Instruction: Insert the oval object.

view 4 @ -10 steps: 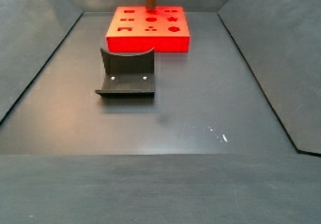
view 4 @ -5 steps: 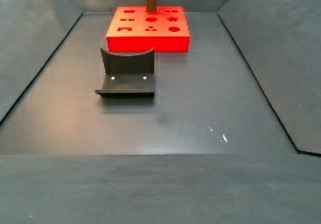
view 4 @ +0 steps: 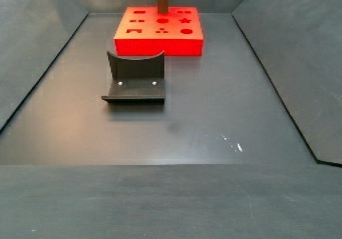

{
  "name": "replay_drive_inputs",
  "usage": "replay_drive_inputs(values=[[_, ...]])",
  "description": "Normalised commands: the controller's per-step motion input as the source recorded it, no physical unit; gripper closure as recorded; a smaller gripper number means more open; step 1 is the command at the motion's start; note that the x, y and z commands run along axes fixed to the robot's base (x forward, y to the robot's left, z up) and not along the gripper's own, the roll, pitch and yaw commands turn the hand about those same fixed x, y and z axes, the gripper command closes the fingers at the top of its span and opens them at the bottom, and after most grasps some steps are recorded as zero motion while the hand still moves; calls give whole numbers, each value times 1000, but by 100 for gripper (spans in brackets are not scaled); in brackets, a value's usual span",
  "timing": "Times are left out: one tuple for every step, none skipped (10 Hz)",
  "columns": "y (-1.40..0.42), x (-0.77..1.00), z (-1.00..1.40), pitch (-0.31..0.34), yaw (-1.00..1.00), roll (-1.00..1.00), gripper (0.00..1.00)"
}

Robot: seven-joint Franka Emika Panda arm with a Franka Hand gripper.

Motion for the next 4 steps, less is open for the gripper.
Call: replay_drive_inputs(values=[[0,0,-471,0,0,83,100],[0,0,-451,0,0,76,100],[-26,0,-269,0,0,39,100],[0,0,0,0,0,0,100]])
